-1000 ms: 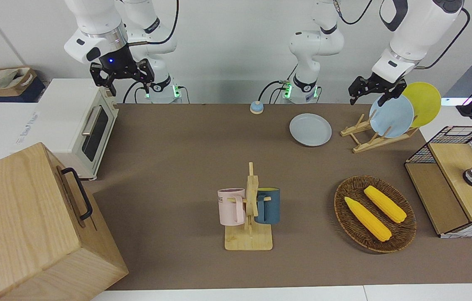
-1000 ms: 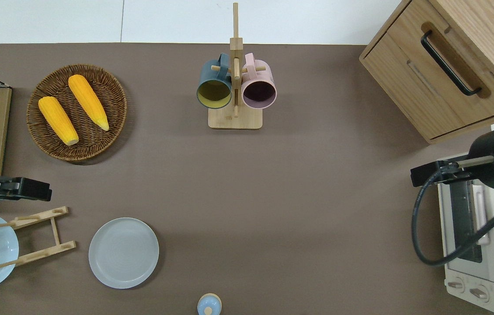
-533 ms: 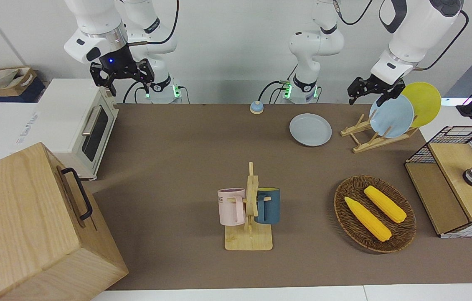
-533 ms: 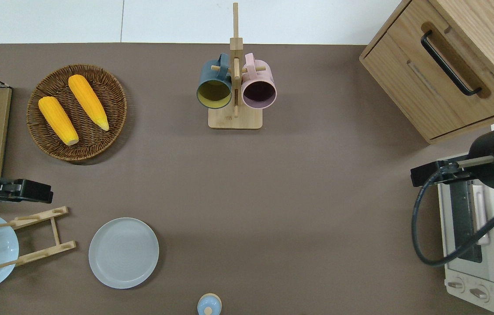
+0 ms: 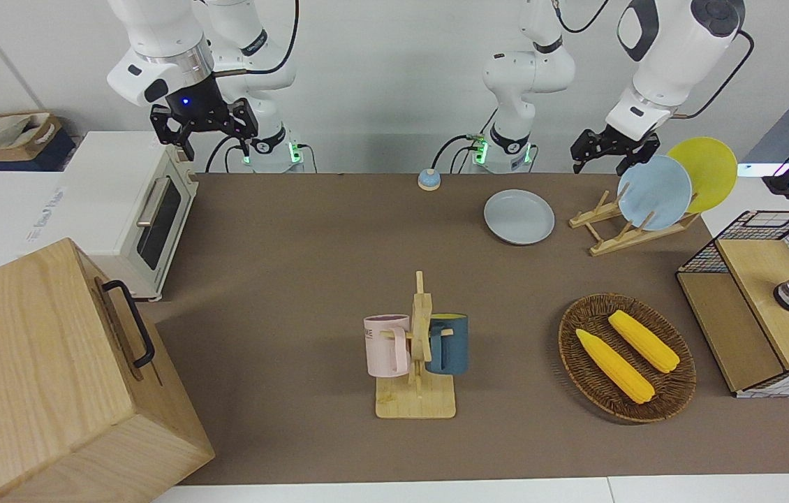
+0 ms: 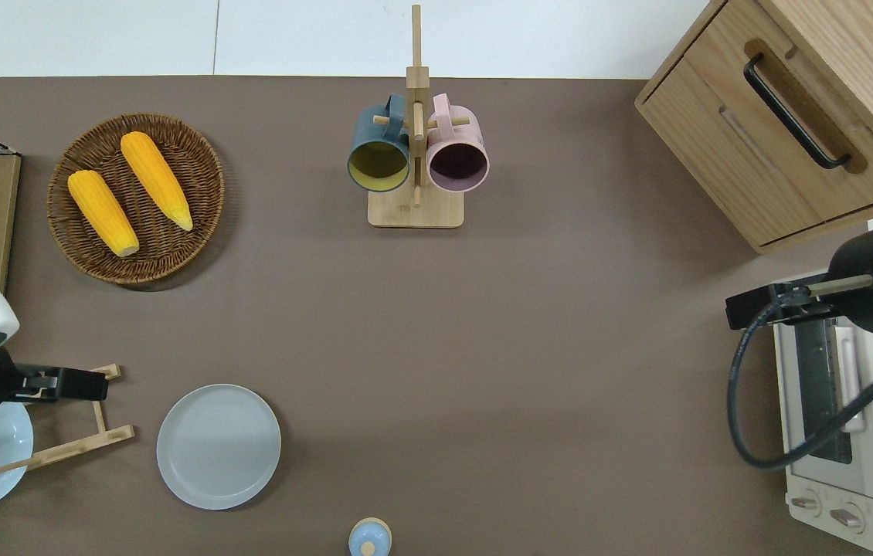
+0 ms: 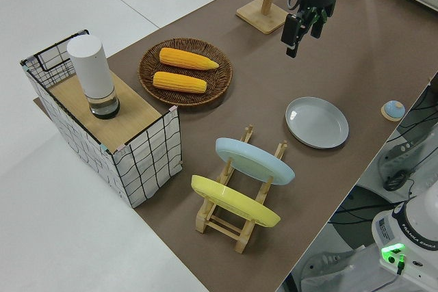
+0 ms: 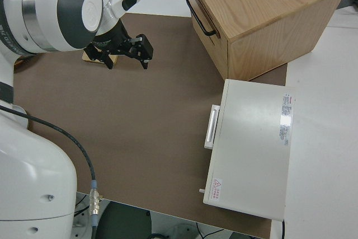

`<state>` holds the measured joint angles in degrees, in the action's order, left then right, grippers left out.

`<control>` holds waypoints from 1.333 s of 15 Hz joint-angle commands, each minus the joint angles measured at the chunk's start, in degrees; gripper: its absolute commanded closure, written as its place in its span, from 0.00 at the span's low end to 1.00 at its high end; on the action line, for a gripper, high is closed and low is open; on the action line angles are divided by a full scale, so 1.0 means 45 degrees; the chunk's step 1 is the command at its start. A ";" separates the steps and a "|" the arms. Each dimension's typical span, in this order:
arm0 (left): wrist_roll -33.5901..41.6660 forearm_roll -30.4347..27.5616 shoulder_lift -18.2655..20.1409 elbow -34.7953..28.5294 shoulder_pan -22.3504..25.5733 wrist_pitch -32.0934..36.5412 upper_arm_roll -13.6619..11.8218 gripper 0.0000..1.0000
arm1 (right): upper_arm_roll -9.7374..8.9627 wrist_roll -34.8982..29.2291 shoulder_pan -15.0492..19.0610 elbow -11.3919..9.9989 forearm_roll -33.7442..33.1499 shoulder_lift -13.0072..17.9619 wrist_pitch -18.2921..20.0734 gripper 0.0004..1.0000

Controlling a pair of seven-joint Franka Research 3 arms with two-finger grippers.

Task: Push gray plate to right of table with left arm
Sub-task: 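Move the left gripper down beside the gray plate's edge nearest the basket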

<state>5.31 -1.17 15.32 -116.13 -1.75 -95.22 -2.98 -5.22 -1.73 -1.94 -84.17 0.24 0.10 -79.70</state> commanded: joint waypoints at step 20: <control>-0.0046 0.0124 0.2632 -0.8430 0.0135 -0.7119 -0.0041 0.01 | -0.0070 0.0013 0.0138 -0.0007 0.0102 0.0096 0.0153 0.02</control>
<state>5.31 -1.17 25.92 -150.64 -1.75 -123.51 -3.46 -5.22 -1.73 -1.94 -84.17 0.24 0.10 -79.70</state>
